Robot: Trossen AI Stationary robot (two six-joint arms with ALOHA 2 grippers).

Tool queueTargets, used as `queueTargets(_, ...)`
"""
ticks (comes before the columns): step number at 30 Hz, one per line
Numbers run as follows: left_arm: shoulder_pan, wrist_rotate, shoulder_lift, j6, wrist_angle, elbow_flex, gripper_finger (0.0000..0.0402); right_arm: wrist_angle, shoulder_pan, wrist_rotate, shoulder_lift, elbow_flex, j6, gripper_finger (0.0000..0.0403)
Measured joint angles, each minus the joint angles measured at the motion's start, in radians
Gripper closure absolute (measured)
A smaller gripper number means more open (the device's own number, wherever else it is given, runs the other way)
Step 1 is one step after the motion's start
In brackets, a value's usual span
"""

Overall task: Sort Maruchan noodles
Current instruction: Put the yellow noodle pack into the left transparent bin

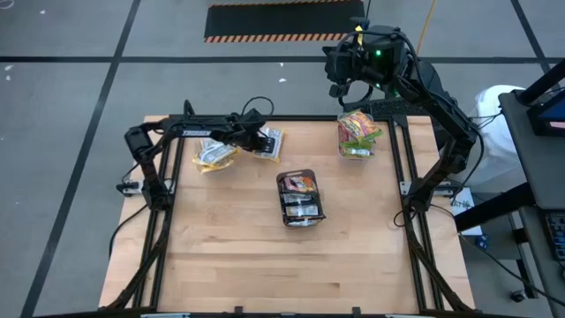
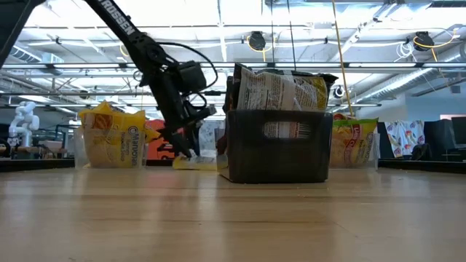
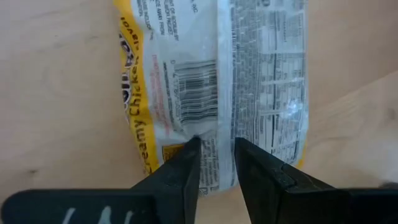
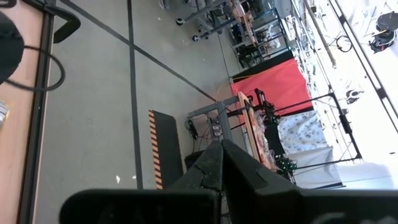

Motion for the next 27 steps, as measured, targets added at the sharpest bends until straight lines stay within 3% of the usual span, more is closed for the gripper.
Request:
queueTargets(17, -0.005, 0.009, 0.039, 0.046, 0.029, 0.002, 0.0297, 0.002, 0.000, 0.000, 0.000, 0.000, 0.000, 0.0403)
queueTargets(27, -0.003, 0.005, 0.040, 0.060, 0.029, 0.000, 0.0395, 0.002, 0.000, 0.000, 0.000, 0.000, 0.000, 0.0403)
